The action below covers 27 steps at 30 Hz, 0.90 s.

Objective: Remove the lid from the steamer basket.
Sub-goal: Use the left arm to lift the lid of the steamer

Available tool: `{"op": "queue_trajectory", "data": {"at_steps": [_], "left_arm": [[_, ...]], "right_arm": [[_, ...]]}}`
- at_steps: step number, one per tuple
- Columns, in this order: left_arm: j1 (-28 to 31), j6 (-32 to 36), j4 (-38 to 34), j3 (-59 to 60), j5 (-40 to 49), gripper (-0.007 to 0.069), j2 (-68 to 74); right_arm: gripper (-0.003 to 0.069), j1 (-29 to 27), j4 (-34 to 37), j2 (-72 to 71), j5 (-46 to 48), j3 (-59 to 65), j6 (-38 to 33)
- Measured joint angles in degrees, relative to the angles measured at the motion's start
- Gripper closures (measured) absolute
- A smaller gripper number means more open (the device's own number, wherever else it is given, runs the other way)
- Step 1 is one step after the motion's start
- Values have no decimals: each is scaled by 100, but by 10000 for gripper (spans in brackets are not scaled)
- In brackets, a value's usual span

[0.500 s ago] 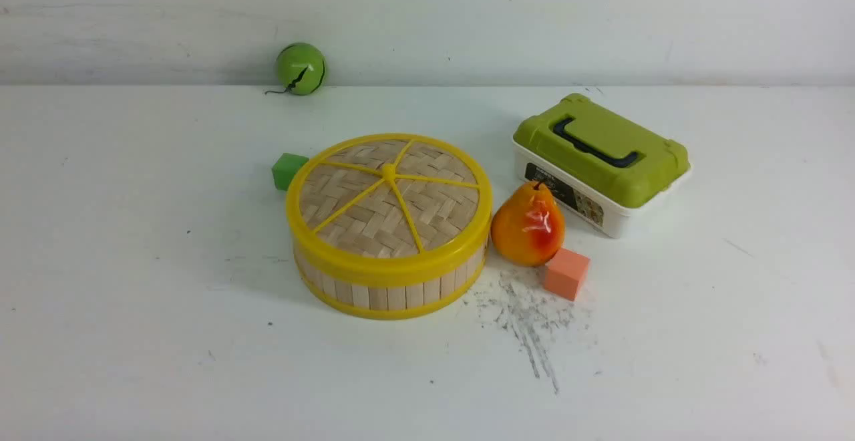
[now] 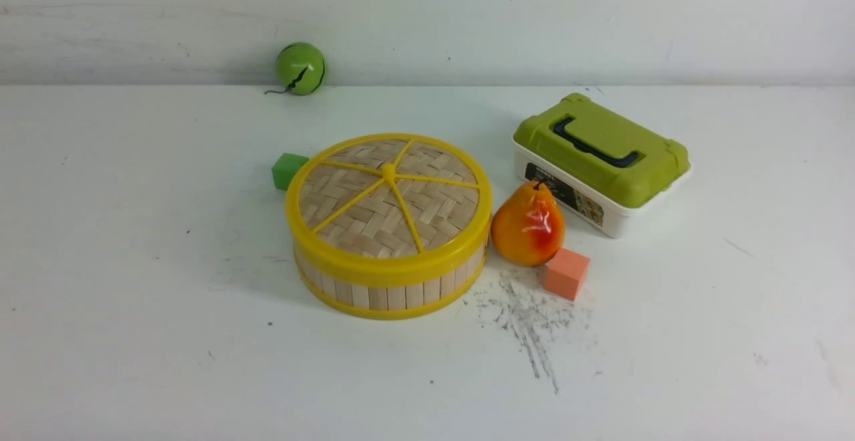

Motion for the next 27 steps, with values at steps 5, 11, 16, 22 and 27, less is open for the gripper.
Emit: {"op": "queue_trajectory", "data": {"at_steps": [5,11,16,22,27], "left_arm": [[0,0,0,0,0,585,0],[0,0,0,0,0,580,0],[0,0,0,0,0,573,0],[0,0,0,0,0,566,0],[0,0,0,0,-61,563,0]], "right_arm": [[419,0,0,0,0,0,0],[419,0,0,0,0,0,0],[419,0,0,0,0,0,0],[419,0,0,0,0,0,0],[419,0,0,0,0,0,0]]}}
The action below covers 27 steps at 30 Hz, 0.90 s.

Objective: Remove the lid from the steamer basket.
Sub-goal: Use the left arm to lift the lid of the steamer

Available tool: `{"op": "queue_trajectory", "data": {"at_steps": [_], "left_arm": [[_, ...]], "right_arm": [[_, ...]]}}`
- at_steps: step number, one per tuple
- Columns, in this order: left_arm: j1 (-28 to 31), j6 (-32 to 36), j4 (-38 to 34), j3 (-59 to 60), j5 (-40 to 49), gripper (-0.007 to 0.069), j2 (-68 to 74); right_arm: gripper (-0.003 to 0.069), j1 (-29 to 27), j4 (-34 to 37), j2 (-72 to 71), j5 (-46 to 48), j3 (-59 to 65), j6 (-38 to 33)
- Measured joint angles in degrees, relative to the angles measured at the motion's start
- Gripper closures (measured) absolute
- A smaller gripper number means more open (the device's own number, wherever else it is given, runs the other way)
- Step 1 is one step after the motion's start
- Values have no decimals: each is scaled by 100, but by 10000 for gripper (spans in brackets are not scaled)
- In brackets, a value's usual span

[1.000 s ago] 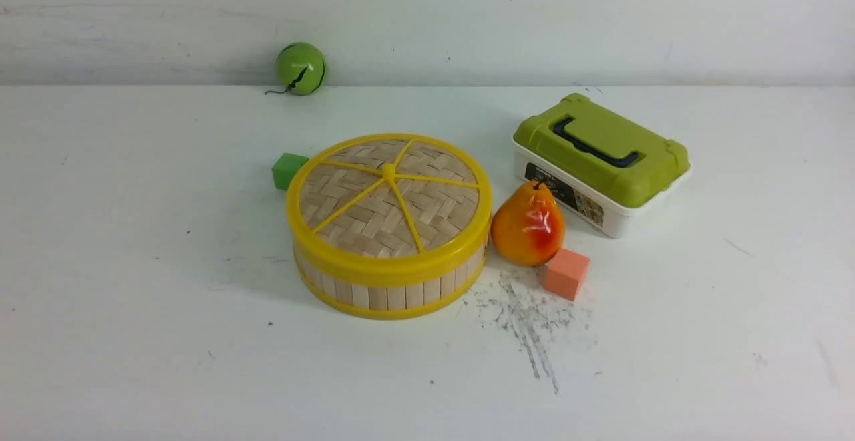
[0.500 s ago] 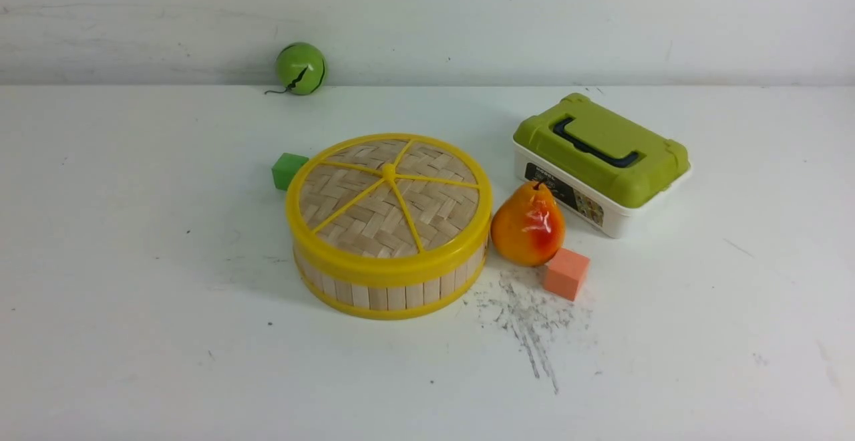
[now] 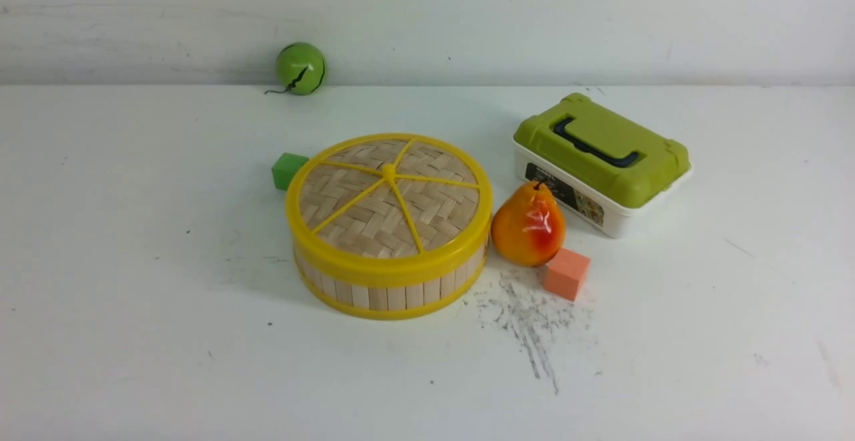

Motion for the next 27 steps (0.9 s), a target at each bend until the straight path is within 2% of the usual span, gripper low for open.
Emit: {"op": "queue_trajectory", "data": {"at_steps": [6,9,15,20,22,27], "left_arm": [[0,0,0,0,-767,561,0],[0,0,0,0,-1841,554,0],[0,0,0,0,-3242,548,0],[0,0,0,0,-3687,543,0],[0,-202,0,0,-3968,540,0],[0,-1477,-21,0,-4813,540,0]], "right_arm": [[419,0,0,0,0,0,0],[419,0,0,0,0,0,0],[419,0,0,0,0,0,0],[419,0,0,0,0,0,0],[419,0,0,0,0,0,0],[419,0,0,0,0,0,0]]}}
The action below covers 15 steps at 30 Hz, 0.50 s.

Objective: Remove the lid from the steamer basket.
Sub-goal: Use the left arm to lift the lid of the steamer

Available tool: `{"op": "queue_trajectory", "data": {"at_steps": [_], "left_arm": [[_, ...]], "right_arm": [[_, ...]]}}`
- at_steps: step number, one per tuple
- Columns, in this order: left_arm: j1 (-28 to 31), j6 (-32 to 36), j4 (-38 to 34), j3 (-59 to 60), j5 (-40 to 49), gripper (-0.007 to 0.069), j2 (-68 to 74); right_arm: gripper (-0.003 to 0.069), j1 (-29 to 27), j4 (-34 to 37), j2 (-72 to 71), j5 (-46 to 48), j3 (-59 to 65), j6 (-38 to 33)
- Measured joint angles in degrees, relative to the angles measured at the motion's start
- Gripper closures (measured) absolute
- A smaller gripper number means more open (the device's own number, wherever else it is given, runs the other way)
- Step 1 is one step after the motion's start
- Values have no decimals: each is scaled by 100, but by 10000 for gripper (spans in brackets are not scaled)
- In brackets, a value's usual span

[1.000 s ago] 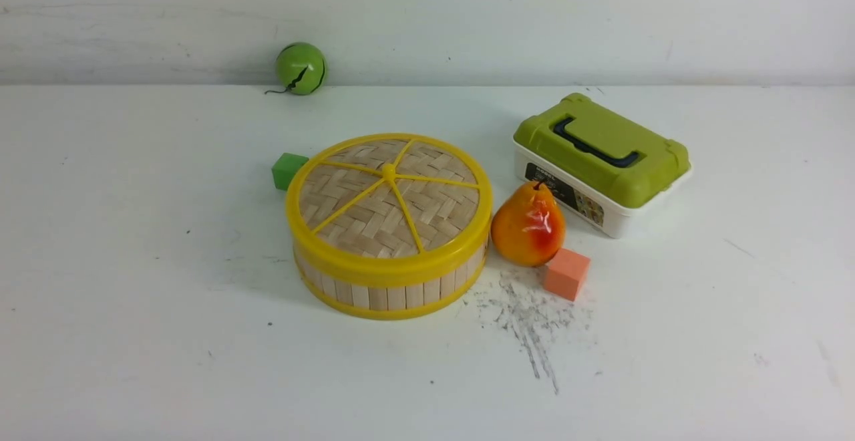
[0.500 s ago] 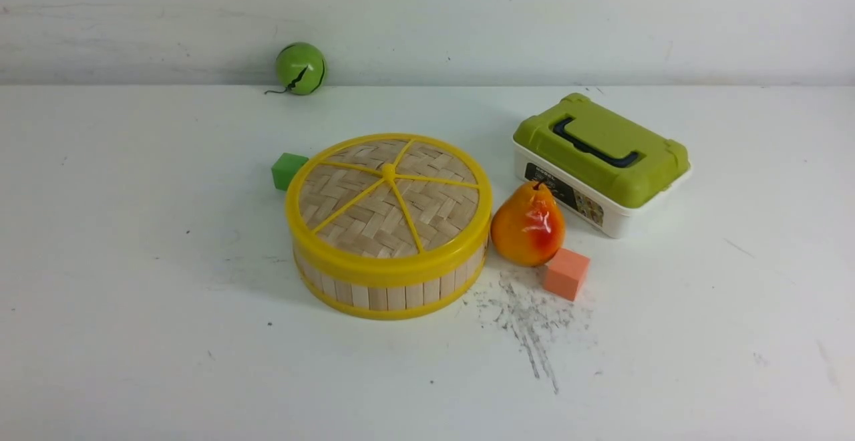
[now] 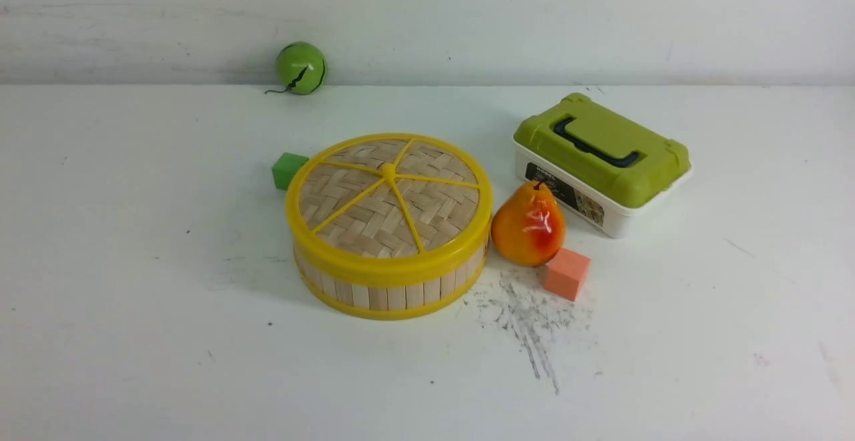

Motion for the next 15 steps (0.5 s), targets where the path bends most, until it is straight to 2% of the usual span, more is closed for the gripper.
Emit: {"op": "queue_trajectory", "data": {"at_steps": [2,5,8,9,10,15], "left_arm": [[0,-231,0,-5,-25,540,0],[0,-491,-56,-274,526,561,0],[0,-419,-56,-1149,1778,637,7],[0,-419,-56,-1199,1778,637,10],[0,-275,-56,-1664,2370,637,148],[0,-151,-87,-2657,3581,637,1114]], "right_arm": [[419,0,0,0,0,0,0],[419,0,0,0,0,0,0],[419,0,0,0,0,0,0],[419,0,0,0,0,0,0],[419,0,0,0,0,0,0],[419,0,0,0,0,0,0]]}}
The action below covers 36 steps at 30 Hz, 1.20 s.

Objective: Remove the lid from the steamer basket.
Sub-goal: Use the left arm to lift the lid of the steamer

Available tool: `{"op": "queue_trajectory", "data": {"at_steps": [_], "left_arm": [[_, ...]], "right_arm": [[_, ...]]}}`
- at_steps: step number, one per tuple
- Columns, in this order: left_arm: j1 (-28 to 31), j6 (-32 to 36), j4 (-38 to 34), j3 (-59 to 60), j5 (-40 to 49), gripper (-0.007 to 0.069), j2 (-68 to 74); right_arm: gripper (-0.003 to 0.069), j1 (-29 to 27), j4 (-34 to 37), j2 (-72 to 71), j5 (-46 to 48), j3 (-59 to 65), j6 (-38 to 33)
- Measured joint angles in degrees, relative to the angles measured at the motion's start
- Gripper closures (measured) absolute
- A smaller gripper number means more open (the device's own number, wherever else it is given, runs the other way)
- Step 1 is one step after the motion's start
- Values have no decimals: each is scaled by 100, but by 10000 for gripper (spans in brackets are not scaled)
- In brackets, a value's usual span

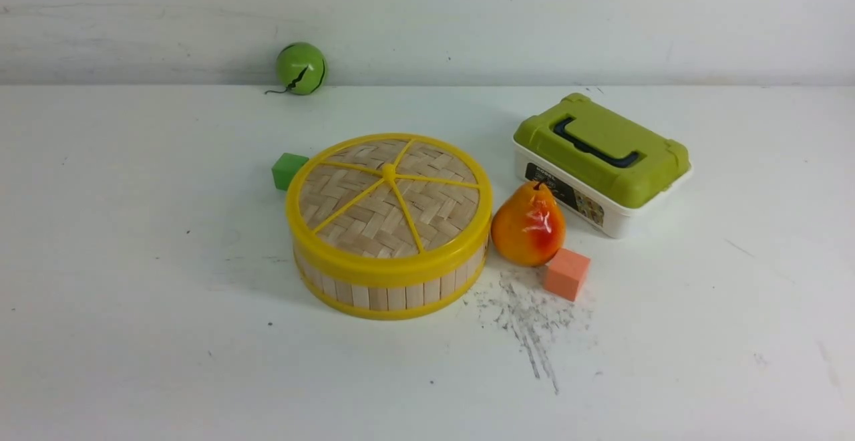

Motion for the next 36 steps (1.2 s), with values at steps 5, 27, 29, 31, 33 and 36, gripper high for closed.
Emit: {"op": "queue_trajectory", "data": {"at_steps": [5,27,29,31,33,36], "left_arm": [[0,-10,-31,-694,1530,637,1427],[0,5264,-5514,-2569,4217,637,6324],[0,5497,-5764,-2759,4390,637,6549],[0,5660,-5962,-3170,4627,637,6999],[0,5636,-5983,-3607,4810,637,7429],[-122,5105,-5454,-4503,4871,637,8027]], "right_arm": [[419,0,0,0,0,0,0],[419,0,0,0,0,0,0],[419,0,0,0,0,0,0],[419,0,0,0,0,0,0],[419,0,0,0,0,0,0],[419,0,0,0,0,0,0]]}}
